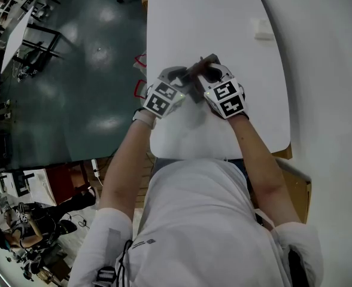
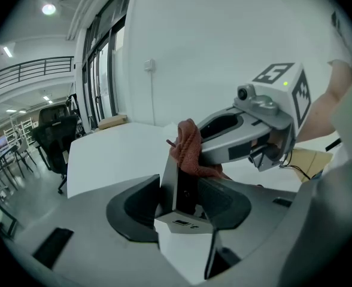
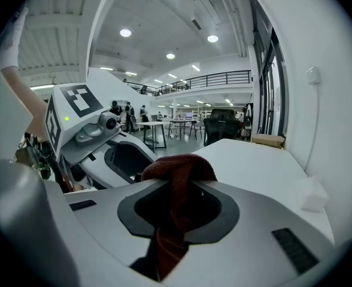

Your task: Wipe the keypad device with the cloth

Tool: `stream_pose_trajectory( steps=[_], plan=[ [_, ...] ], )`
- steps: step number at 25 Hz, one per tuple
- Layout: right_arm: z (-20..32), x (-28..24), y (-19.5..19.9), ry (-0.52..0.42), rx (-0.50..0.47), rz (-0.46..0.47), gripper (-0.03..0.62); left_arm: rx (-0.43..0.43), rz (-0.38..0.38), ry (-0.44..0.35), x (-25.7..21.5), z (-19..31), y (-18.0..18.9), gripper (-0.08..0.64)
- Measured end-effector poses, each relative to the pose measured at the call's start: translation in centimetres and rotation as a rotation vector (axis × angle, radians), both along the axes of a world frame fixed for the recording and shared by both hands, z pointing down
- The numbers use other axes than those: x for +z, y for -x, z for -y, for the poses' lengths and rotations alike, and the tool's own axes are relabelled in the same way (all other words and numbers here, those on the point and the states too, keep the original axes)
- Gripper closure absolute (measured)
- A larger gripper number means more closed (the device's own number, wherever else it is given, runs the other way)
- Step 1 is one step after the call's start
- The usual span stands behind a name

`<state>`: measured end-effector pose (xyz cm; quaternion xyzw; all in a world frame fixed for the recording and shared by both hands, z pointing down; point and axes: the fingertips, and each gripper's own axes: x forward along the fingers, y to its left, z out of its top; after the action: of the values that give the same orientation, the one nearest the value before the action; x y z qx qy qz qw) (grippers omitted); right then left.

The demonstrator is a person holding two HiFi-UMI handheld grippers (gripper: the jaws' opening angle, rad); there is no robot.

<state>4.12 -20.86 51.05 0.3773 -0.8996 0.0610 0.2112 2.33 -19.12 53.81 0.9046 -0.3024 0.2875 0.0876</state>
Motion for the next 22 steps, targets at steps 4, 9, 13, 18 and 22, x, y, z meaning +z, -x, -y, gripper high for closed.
stream_pose_trajectory(
  steps=[4, 9, 13, 18, 22],
  plan=[
    [-0.3, 0.2, -0.1, -0.017, 0.010, 0.001, 0.515, 0.000, -0.006, -0.003, -0.2, -0.2, 0.0, 0.367],
    [-0.6, 0.3, -0.4, -0.012, 0.025, -0.006, 0.515, 0.007, -0.003, -0.008, -0.3, -0.2, 0.0, 0.367],
    [-0.9, 0.9, -0.7, -0.002, 0.031, -0.002, 0.515, 0.013, 0.003, -0.008, -0.3, -0.1, 0.0, 0.367],
    [-1.3, 1.6, -1.1, 0.008, 0.036, -0.001, 0.515, 0.017, 0.006, -0.010, -0.2, -0.2, 0.0, 0.367],
    [-1.7, 2.5, -1.6, 0.038, 0.038, -0.004, 0.515, 0.019, 0.004, -0.008, -0.1, 0.0, -0.2, 0.367]
  ],
)
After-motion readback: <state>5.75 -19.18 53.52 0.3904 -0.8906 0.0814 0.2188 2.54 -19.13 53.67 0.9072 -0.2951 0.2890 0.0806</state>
